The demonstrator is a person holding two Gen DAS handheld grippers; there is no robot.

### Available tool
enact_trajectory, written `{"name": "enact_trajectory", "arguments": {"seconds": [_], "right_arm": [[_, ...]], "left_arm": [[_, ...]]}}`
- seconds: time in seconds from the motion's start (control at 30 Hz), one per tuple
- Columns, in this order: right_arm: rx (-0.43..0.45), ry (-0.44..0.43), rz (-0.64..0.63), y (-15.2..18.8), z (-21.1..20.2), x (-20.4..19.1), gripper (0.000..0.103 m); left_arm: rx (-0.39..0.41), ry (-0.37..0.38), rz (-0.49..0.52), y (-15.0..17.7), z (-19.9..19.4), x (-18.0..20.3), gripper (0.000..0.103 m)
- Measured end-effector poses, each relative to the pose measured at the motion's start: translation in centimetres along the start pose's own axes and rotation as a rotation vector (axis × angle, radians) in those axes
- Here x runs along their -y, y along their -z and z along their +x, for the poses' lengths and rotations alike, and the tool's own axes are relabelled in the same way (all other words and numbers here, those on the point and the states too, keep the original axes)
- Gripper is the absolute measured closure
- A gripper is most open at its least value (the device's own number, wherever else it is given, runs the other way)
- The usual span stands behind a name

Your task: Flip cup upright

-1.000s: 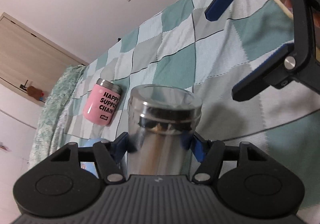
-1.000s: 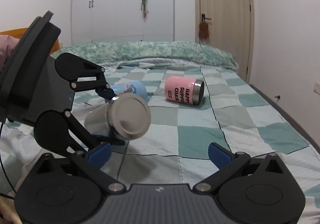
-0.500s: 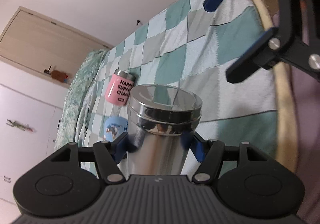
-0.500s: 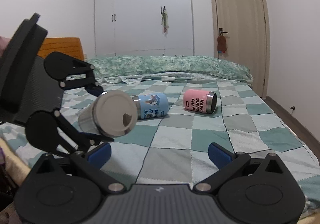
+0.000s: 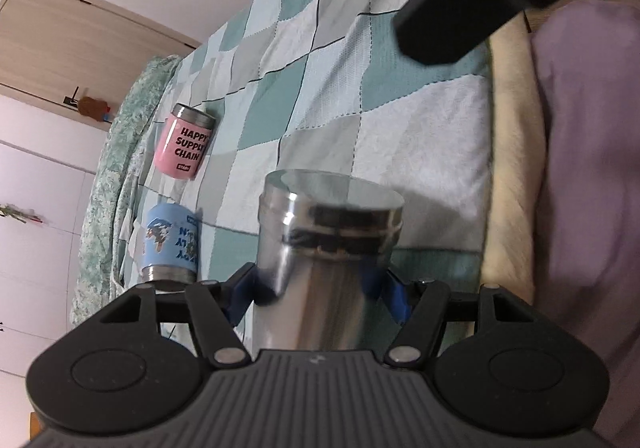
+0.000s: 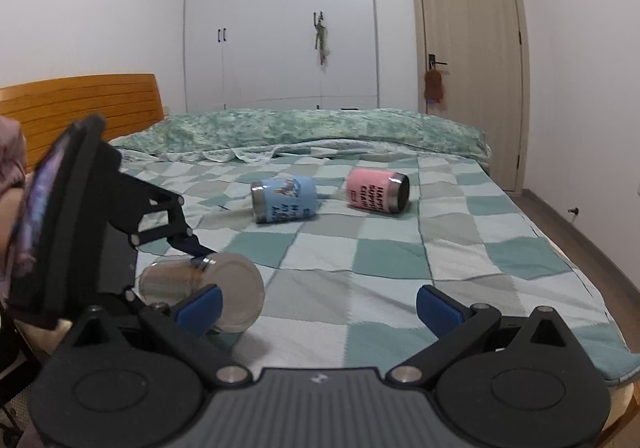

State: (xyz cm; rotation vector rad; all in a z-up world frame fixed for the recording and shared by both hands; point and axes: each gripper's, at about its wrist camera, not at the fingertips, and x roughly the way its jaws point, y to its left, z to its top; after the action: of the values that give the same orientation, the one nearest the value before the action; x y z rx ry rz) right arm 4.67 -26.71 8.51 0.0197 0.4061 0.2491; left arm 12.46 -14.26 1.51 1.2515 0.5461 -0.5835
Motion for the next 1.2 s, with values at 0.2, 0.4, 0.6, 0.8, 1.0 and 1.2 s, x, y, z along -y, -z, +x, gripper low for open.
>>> {"name": "enact_trajectory", "arguments": {"seconds": [0.2, 0.4, 0.6, 0.8, 1.0, 1.2], "right_arm": [[-0.031, 0.026, -0.007, 0.3, 0.9, 0.6, 0.0], [-0.043, 0.003, -0.09, -0.4, 1.7, -0.5, 0.0], [-0.076, -0.141, -0.35, -2.5, 3.6, -4.1, 0.0], [-0.178, -0.264, -0.689, -3.7, 7.5, -9.6, 0.0], [-0.373, -0.326, -0.979, -3.3, 12.2, -13.7, 0.0], [-0.519, -0.333, -1.149, -2.2, 15.1, -15.7, 0.001]], "left_arm": [[0.011, 0.049, -0.053, 0.1, 1.3, -0.5, 0.034], [0.109, -0.004, -0.161, 2.7, -2.6, -1.8, 0.0], [0.169, -0.043, -0.498, 9.1, -7.3, -3.8, 0.0], [0.18, -0.078, -0.738, 14.3, -9.0, -4.2, 0.0], [0.188, -0.089, -0.869, 17.9, -8.7, -4.2, 0.0], [0.195, -0.077, -0.954, 19.9, -7.6, -4.1, 0.0]]}}
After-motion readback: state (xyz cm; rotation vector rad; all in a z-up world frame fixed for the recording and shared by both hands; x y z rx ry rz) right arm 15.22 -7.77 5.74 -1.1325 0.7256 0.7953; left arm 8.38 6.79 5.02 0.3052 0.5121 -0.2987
